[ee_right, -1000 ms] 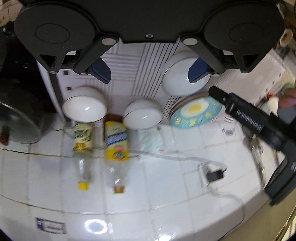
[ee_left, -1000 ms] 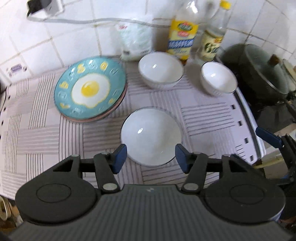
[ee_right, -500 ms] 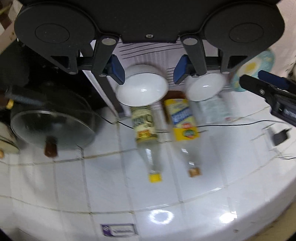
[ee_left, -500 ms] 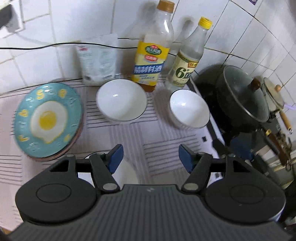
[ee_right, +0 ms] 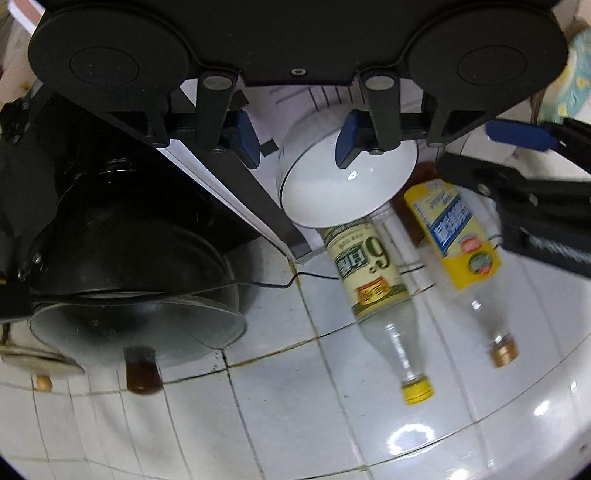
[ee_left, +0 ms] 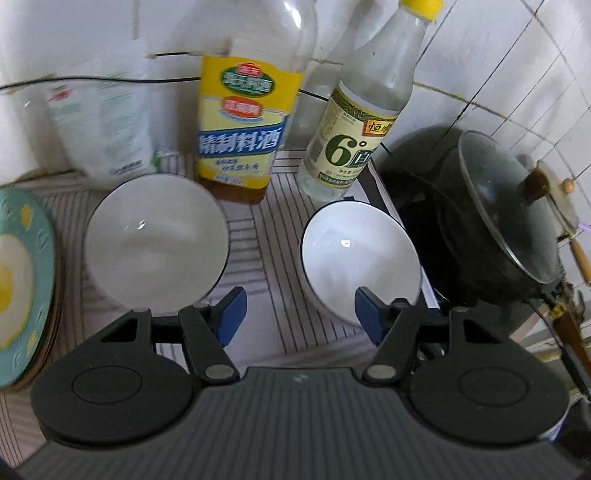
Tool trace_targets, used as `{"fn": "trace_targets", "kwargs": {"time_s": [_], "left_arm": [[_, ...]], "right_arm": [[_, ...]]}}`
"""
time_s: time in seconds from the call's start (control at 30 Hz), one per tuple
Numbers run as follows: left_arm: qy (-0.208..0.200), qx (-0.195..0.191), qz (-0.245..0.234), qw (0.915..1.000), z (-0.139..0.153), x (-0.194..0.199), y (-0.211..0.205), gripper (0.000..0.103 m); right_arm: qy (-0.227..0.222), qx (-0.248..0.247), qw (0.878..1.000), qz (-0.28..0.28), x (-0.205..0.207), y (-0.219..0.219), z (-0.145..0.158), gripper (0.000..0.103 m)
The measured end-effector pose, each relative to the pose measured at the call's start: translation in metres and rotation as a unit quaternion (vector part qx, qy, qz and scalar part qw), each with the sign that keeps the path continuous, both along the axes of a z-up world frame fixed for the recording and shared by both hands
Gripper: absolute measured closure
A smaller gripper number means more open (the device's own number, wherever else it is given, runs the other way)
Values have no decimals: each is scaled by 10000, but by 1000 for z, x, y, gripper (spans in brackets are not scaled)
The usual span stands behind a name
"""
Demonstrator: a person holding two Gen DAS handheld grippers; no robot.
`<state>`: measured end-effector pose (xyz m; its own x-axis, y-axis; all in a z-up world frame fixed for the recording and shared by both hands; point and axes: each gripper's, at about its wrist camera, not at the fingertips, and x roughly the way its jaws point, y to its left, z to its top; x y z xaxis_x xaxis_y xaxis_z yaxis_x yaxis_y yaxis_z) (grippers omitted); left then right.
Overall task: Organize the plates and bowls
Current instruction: 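Move the left gripper to the white bowl by the bottles and grasp its rim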
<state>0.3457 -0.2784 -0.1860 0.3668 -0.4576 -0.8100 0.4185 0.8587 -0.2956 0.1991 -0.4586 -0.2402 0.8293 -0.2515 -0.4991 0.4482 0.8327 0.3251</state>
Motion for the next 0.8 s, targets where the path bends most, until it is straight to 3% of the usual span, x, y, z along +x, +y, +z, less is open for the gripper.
{"fn": "trace_targets", "kwargs": {"time_s": [0.1, 0.17, 0.23, 0.3, 0.6, 0.8], "left_arm": [[-58, 240, -141, 9996, -11, 13, -19, 42], [-123, 430, -223, 9988, -18, 20, -30, 45], [-155, 616, -308, 9975, -24, 24, -38, 52], [-175, 721, -370, 9966, -28, 25, -41, 58], [-50, 558, -594, 9967, -37, 28, -44, 91], [-37, 718, -707, 9949, -33, 19, -44, 94]], "right_arm": [[56, 69, 9999, -76, 14, -5, -3, 52], [135, 64, 9998, -137, 22, -5, -7, 58], [246, 141, 9993, -241, 27, -8, -11, 70], [229, 273, 9988, -347, 28, -10, -14, 71], [484, 531, 9965, -423, 39, -14, -20, 83], [665, 906, 9922, -536, 40, -19, -18, 88]]}}
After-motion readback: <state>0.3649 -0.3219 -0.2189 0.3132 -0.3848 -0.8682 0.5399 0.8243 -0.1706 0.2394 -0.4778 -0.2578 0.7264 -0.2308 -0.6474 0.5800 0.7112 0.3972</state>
